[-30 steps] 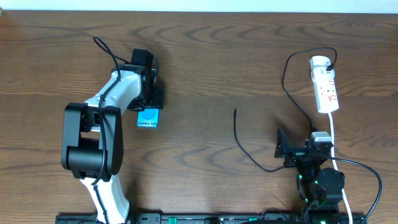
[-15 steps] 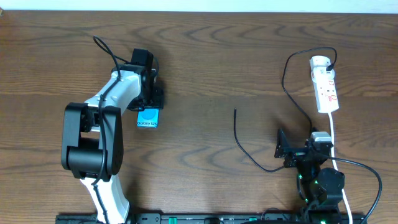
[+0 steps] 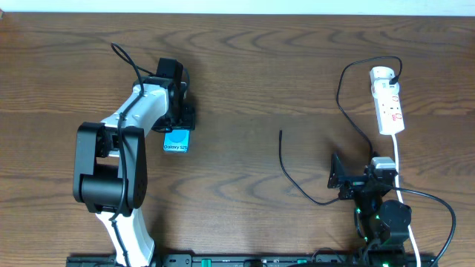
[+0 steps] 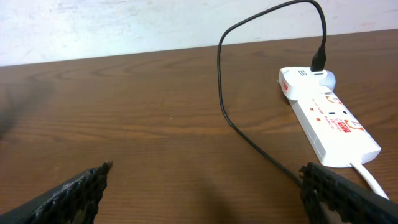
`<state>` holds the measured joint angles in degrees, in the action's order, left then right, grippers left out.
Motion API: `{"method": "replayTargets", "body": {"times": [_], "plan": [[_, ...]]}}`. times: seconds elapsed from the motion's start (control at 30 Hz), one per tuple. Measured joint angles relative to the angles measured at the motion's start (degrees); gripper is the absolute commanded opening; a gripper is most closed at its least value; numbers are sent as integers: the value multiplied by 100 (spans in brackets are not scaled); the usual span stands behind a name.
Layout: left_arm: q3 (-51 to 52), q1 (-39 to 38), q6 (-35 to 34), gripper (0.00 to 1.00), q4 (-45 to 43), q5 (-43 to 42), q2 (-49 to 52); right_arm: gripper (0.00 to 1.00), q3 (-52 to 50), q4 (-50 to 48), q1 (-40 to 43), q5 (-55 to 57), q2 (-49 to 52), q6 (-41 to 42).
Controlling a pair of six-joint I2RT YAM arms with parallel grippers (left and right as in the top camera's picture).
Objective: Plug charger to phone and switch on socket
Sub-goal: 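Close the left gripper on the phone's top end, then lift the phone with the left gripper and rotate it upright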
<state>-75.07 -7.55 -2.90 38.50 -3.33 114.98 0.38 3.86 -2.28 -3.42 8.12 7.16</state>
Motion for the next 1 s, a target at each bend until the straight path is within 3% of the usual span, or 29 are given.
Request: {"method": "replayTargets", "body": {"times": [0.13,0.63,1.0], "plan": [[0,0,0,7,2,0,0,99,0,0,0,2,0,0],[92,0,-11,8,168,-28,-122,99,0,-2,0,2,0,0],[122,0,-155,8,308,-321,-898,99,0,0,0,0,0,0]]}}
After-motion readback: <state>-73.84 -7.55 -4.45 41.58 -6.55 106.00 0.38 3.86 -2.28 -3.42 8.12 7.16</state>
